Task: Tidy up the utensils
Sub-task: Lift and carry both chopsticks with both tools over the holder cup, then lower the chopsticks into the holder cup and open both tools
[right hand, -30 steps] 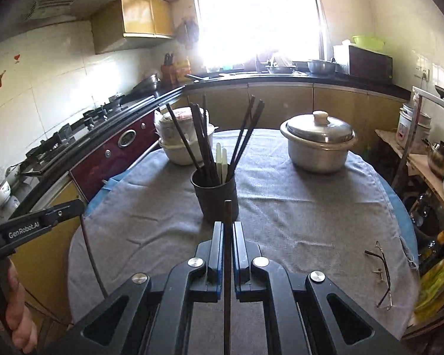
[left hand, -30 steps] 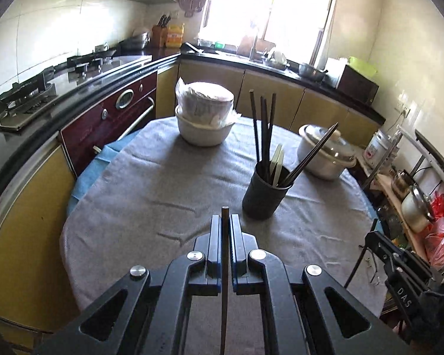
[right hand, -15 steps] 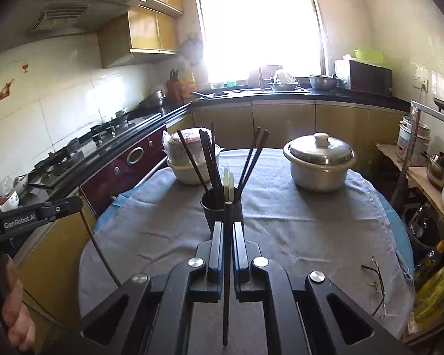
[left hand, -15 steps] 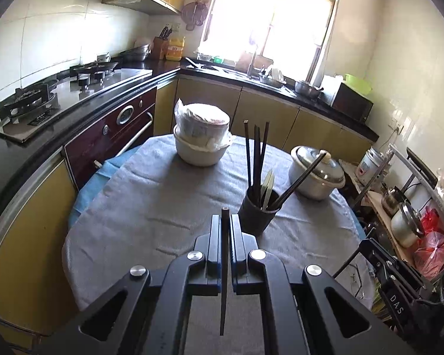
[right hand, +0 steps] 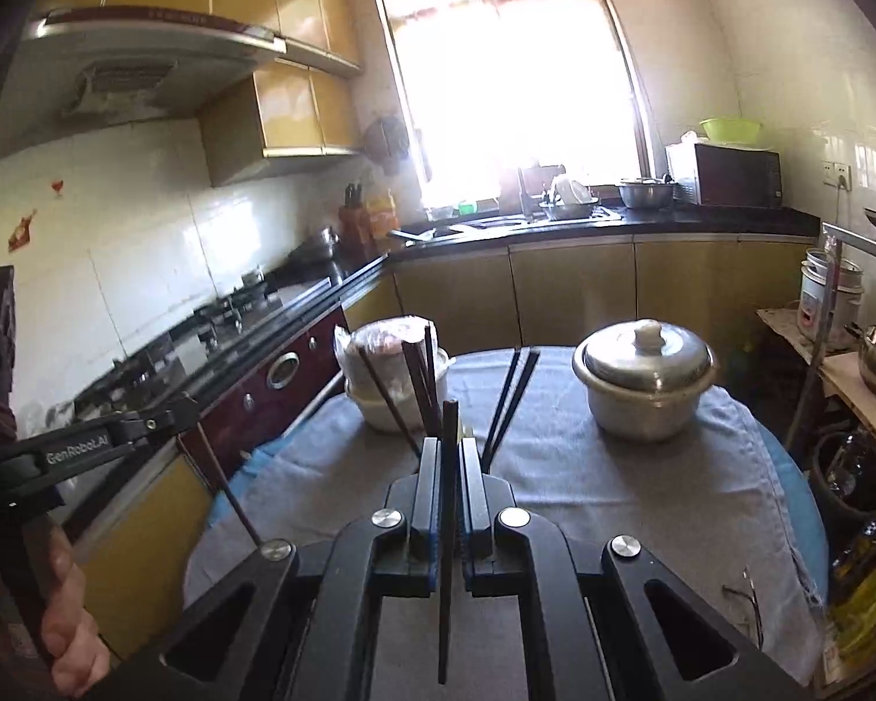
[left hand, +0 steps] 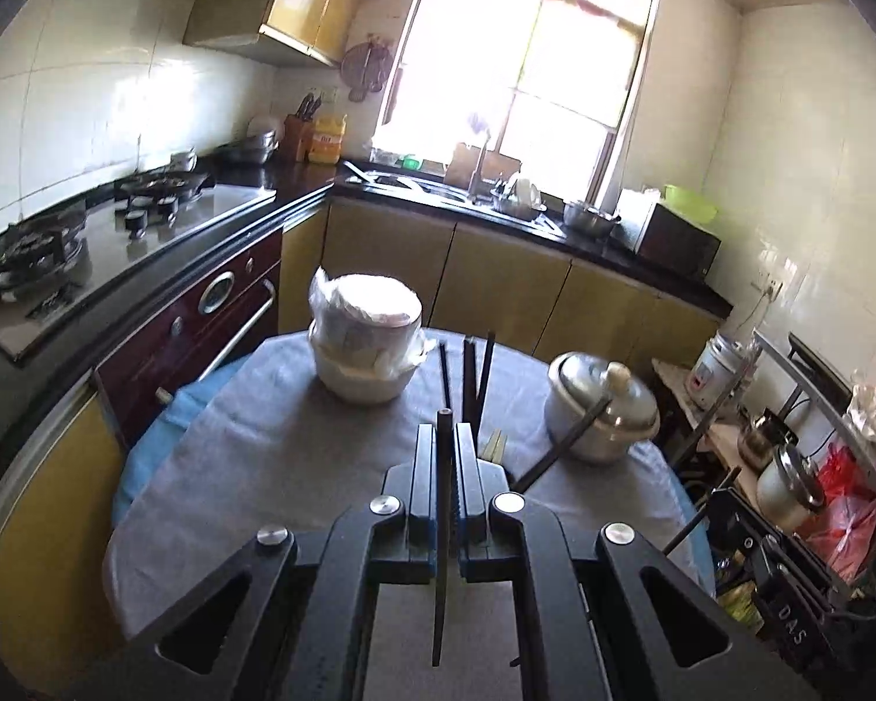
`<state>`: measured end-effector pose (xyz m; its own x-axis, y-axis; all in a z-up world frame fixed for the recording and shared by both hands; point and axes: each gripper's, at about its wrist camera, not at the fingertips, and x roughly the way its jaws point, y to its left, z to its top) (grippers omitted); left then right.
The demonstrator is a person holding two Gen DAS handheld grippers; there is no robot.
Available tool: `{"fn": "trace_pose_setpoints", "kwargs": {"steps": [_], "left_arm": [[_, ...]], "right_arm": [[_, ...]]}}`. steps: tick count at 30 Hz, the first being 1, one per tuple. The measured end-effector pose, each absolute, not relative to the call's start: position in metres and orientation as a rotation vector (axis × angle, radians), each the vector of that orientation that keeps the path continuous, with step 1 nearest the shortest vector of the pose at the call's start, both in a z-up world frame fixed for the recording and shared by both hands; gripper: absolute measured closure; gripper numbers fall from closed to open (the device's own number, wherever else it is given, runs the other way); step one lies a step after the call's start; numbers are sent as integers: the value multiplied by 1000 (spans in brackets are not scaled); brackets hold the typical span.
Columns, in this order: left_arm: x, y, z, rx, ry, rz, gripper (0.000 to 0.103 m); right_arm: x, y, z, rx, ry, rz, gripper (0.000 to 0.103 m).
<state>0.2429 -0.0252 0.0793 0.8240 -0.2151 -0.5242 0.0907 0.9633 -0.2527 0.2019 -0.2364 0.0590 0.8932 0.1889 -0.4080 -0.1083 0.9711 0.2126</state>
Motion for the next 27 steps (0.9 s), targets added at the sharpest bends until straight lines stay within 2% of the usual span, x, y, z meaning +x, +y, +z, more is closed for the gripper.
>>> {"fn": "trace_pose_setpoints", "kwargs": {"steps": [16, 27], "left_arm": [[327, -51, 125, -239, 446, -181, 98], [370, -52, 71, -269, 506, -142, 98]], "right_arm": [[289, -247, 116, 230, 311, 139, 98], [335, -245, 82, 271, 325, 99, 97]]}}
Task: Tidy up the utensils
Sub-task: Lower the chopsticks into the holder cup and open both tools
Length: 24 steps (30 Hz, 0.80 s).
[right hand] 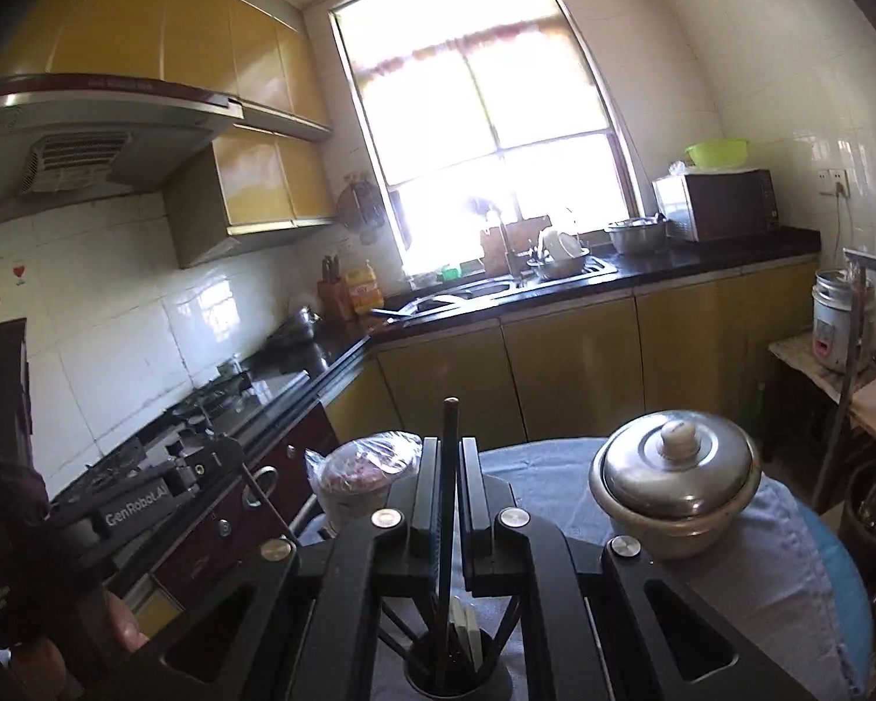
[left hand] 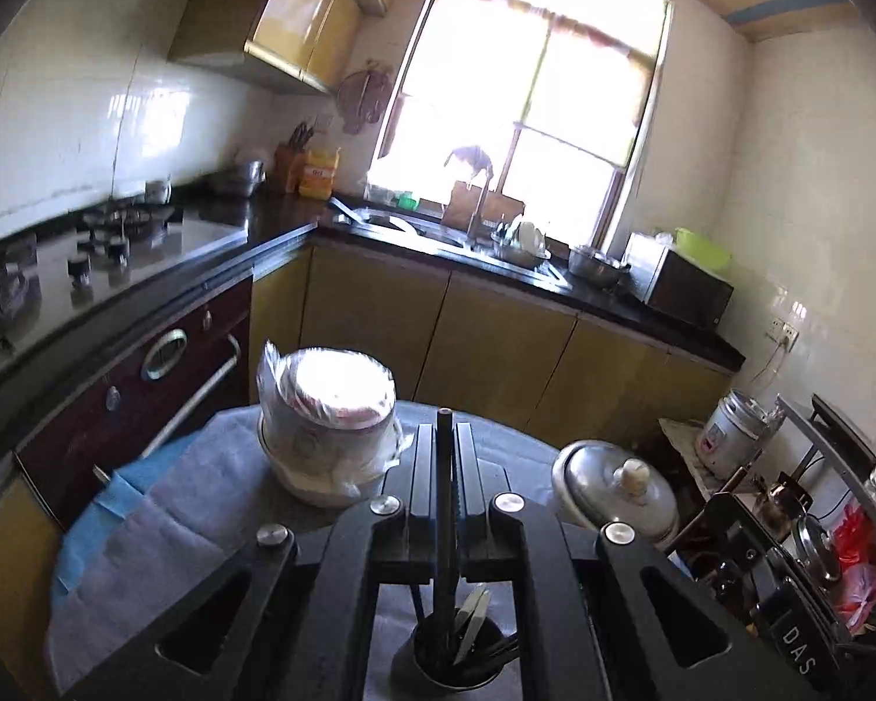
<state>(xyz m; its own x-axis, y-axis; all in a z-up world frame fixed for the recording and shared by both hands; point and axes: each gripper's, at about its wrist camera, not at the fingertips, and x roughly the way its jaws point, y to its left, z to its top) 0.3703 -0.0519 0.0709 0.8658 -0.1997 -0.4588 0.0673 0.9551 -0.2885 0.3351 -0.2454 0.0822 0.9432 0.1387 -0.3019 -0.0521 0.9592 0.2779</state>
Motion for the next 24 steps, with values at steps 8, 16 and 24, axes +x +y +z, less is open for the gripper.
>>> {"fn": "trace_pose_setpoints", "kwargs": {"steps": [8, 16, 24], "left_arm": [[377, -51, 37, -263, 566, -136, 98], [375, -58, 23, -235, 584, -135, 98], [374, -64, 18, -196, 573, -122, 98]], "right_arm": [[347, -245, 45, 283, 386, 101, 97], [349, -245, 25, 276, 423, 99, 97], [354, -250, 13, 291, 448, 93, 97]]}}
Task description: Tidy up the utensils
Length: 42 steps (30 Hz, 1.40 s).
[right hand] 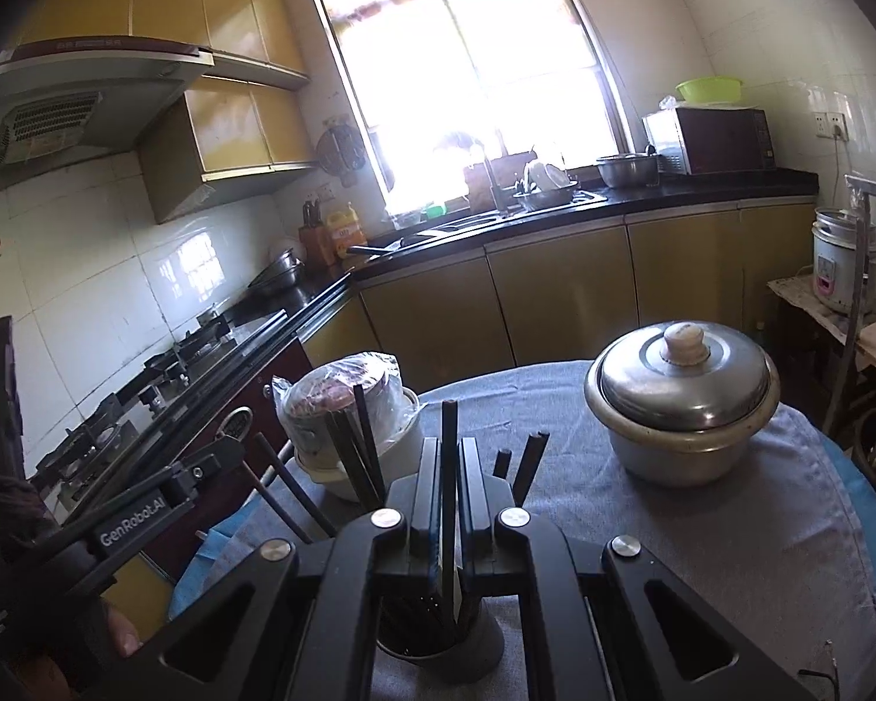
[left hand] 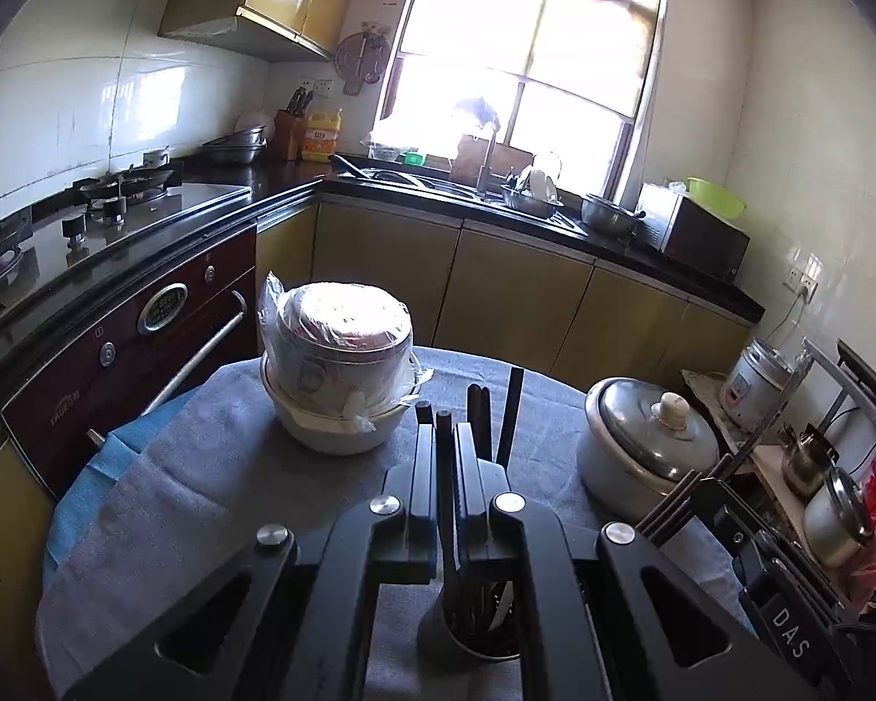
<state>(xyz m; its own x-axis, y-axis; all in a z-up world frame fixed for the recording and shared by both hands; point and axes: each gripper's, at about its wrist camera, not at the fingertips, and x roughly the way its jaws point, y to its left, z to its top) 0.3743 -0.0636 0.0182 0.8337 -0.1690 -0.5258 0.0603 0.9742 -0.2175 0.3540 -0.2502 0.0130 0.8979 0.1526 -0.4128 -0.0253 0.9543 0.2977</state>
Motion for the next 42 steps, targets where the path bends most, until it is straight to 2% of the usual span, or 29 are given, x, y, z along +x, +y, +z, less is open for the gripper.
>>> {"fn": "trace_pose_setpoints", "kwargs": {"steps": [12, 14, 19, 20, 22, 23, 25, 26, 33, 35, 37, 42], "left_arm": [[374, -61, 5, -208, 631, -136, 98], [370, -59, 7, -207, 631, -126, 94], [349, -52, 11, -176, 666, -119, 70], [341, -51, 12, -162, 674, -129, 70], [321, -51, 12, -121, 667, -121, 66], [311, -51, 12, -99, 663, -106, 63], [286, -49, 11, -61, 658, -76, 47], [273, -48, 11, -47, 653, -62, 46], [185, -30, 19, -28, 657, -24, 45], [163, -26, 25, -24, 654, -19, 42], [146, -22, 32, -22, 648, -20, 34], [109, -21, 46, 11, 615, -5, 32]], "right_arm": [[357, -255, 2, 345, 485, 116, 95], [354, -258, 3, 367, 485, 120, 95], [336, -264, 6, 417, 507, 123, 94], [330, -264, 6, 421, 510, 115, 92], [313, -262, 7, 413, 513, 114, 74], [305, -261, 8, 411, 519, 112, 69], [284, -259, 11, 399, 513, 98, 43], [268, -257, 14, 385, 507, 87, 40], [181, -237, 19, 318, 557, 99, 39], [158, -233, 19, 316, 558, 101, 39], [137, -229, 20, 321, 564, 97, 37], [99, -221, 23, 314, 568, 86, 37]]}}
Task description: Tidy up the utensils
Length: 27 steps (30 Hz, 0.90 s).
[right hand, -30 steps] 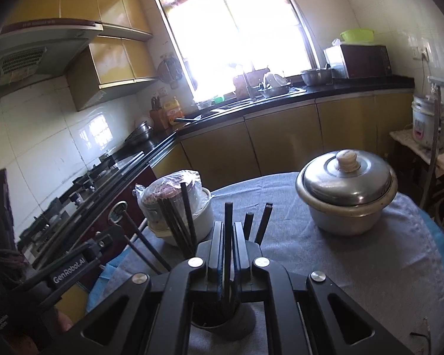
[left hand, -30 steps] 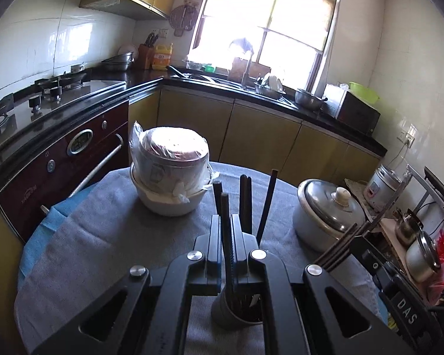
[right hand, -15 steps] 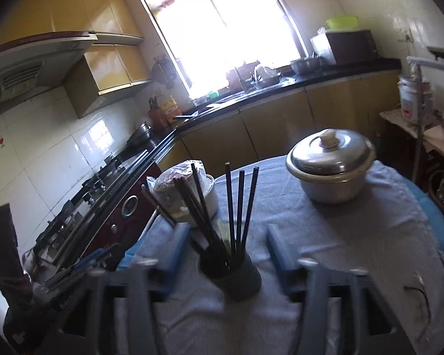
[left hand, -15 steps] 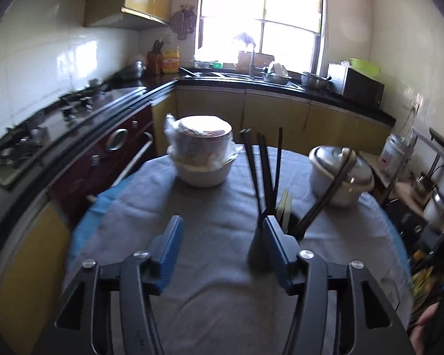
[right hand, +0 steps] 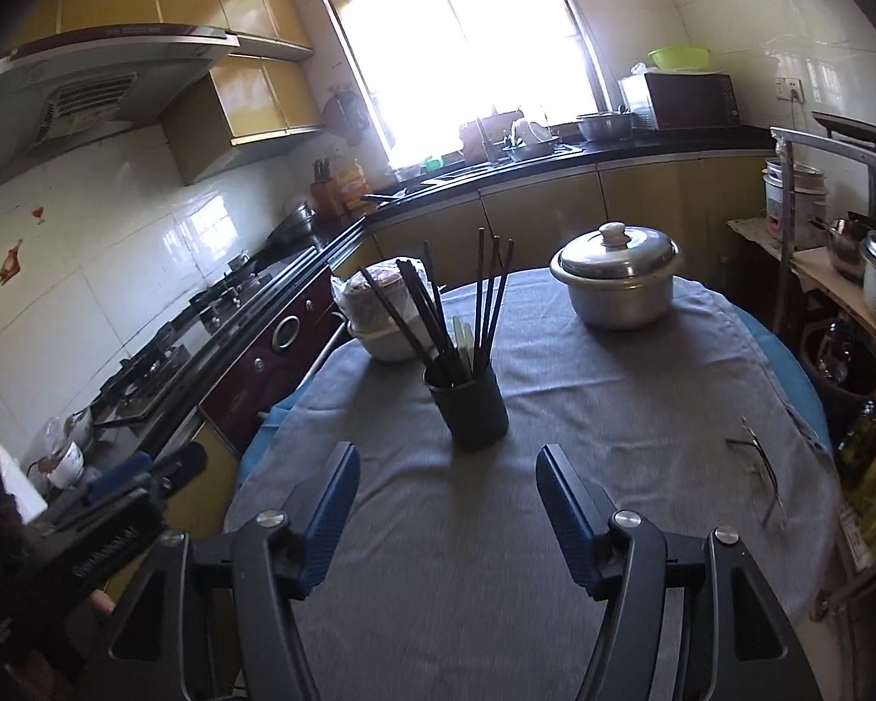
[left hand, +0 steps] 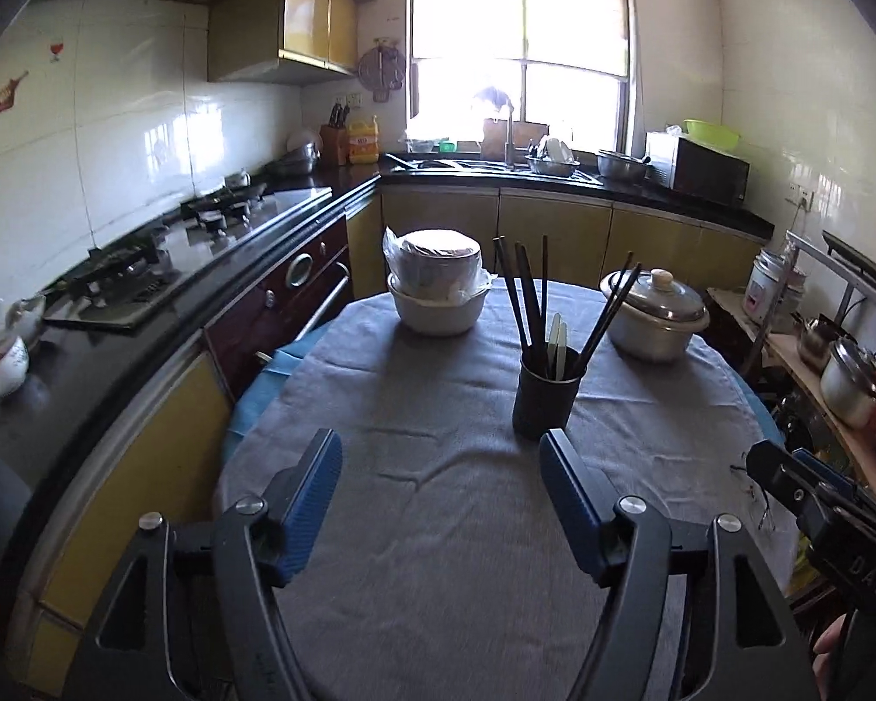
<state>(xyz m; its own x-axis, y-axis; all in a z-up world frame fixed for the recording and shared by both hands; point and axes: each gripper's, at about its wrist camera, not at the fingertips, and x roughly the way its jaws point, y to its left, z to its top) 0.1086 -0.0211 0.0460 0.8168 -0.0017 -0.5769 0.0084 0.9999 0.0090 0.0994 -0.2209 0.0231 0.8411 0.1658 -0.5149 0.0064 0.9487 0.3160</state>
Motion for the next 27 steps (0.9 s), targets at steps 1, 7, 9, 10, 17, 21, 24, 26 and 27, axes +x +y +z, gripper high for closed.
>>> {"fn": "trace_pose_setpoints", "kwargs": {"steps": [1, 7, 9, 10, 17, 21, 24, 26, 27], "left_arm": [[103, -22, 48, 25, 614, 4, 32], [79, -22, 51, 50, 639, 19, 32], [74, -21, 51, 49, 651, 16, 31], [72, -21, 50, 52, 655, 18, 31], [64, -14, 52, 40, 660, 27, 31], [62, -8, 50, 20, 668, 33, 31], [65, -9, 48, 33, 680, 41, 31], [65, -10, 47, 33, 687, 45, 31], [65, -10, 48, 31, 686, 43, 31]], "right_arm": [[95, -219, 25, 309, 564, 79, 37], [71, -212, 32, 269, 550, 57, 35], [65, -210, 34, 255, 547, 57, 35], [63, -210, 34, 248, 548, 58, 34], [54, -205, 34, 216, 553, 53, 33], [55, -205, 32, 213, 566, 40, 32], [55, -205, 32, 213, 564, 34, 32], [55, -205, 32, 212, 566, 31, 32], [55, -205, 32, 211, 567, 28, 32]]}}
